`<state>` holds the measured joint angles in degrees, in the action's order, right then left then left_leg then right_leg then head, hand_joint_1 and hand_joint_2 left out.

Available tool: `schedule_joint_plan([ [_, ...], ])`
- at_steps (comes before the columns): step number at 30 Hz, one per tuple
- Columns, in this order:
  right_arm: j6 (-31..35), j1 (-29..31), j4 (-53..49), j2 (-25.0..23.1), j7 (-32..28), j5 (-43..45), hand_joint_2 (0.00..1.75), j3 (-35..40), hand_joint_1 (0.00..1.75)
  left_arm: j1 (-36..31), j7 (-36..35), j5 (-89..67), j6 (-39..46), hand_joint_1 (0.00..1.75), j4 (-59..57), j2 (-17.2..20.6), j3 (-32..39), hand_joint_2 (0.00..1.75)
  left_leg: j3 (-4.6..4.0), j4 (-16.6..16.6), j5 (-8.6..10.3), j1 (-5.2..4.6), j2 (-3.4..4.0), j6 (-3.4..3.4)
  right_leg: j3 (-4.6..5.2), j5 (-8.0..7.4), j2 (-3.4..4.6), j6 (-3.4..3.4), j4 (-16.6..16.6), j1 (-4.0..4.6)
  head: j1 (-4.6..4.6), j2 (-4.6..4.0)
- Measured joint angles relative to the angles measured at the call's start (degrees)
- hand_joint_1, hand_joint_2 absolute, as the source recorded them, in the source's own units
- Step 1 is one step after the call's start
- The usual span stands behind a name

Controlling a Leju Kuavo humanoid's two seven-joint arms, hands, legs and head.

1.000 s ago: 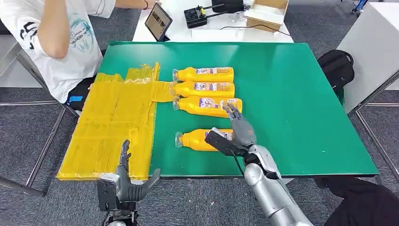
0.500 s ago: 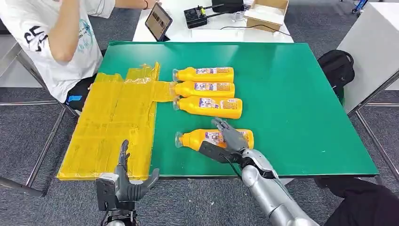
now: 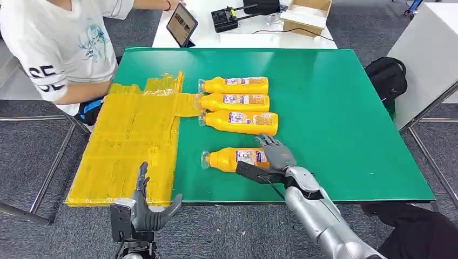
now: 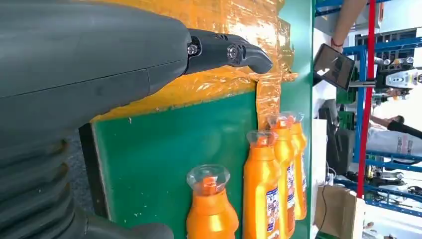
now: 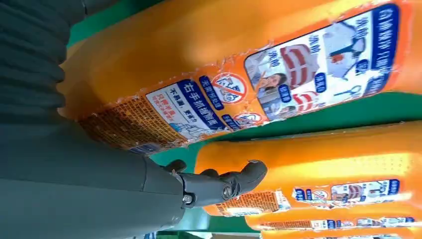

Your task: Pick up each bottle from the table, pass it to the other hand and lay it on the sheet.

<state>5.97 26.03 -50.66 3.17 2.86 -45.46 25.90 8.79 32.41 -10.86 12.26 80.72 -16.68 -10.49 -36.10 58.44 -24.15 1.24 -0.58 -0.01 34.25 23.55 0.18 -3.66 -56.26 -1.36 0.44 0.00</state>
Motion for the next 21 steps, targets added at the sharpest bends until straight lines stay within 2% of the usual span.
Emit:
schedule_joint_plan([
  [8, -0.9, 0.8, 1.2, 0.3, 0.0, 0.0, 1.75, 0.2, 0.00, 0.0, -0.3, 0.0, -0.3, 0.00, -0.2, 0.0, 0.3, 1.75, 0.01, 0.0, 0.00, 0.00, 0.00, 0.01, -0.02, 0.00, 0.00, 0.00, 0.0, -0.01, 0.00, 0.00],
  [9, -1.1, 1.0, 1.3, 0.4, 0.0, 0.0, 1.75, 0.2, 0.19, 0.0, -0.4, 0.1, -0.4, 0.00, -0.3, 0.0, 0.5, 1.75, 0.02, 0.0, 0.01, -0.01, -0.01, 0.01, -0.03, 0.00, 0.00, 0.00, 0.0, -0.01, 0.02, 0.00],
  [10, -1.4, 1.1, 1.5, 0.5, 0.0, 0.0, 1.75, 0.2, 1.10, 0.0, -0.4, 0.1, -0.5, 0.00, -0.5, 0.0, 0.5, 1.75, 0.02, 0.0, 0.01, -0.01, 0.00, 0.01, -0.03, -0.01, 0.00, 0.00, 0.0, -0.01, 0.00, 0.00],
  [11, -1.9, 1.3, 1.7, 0.5, 0.0, 0.0, 1.75, 0.2, 1.55, 0.0, -0.4, 0.1, -0.6, 0.00, -0.5, 0.0, 0.6, 1.75, 0.03, 0.0, 0.01, -0.01, 0.00, 0.01, -0.04, -0.01, 0.00, 0.00, 0.0, 0.00, 0.00, 0.00],
  [12, -2.3, 1.6, 1.9, 0.5, 0.0, 0.0, 1.75, 0.2, 1.69, 0.0, -0.4, 0.2, -0.8, 0.00, -0.6, 0.0, 0.6, 1.75, 0.05, 0.0, 0.01, 0.00, 0.00, 0.01, -0.06, -0.01, 0.00, 0.00, 0.0, 0.00, 0.00, 0.00],
  [15, -3.1, 2.6, 3.2, 0.5, -0.1, 0.5, 1.75, 0.8, 1.75, -0.1, -0.4, 0.2, -1.0, 0.00, -1.1, 0.0, 0.7, 1.75, 0.10, 0.0, 0.00, 0.00, 0.01, 0.01, -0.09, -0.01, 0.00, 0.00, 0.0, 0.00, 0.00, 0.00],
  [21, -3.8, 3.8, 5.7, 0.3, -2.1, 3.1, 1.75, 0.9, 1.75, -0.1, -0.4, 0.2, -1.2, 0.00, -2.0, 0.0, 0.6, 1.75, 0.14, 0.0, 0.01, 0.00, 0.00, 0.01, -0.14, -0.01, 0.00, 0.00, 0.0, 0.00, 0.02, 0.00],
])
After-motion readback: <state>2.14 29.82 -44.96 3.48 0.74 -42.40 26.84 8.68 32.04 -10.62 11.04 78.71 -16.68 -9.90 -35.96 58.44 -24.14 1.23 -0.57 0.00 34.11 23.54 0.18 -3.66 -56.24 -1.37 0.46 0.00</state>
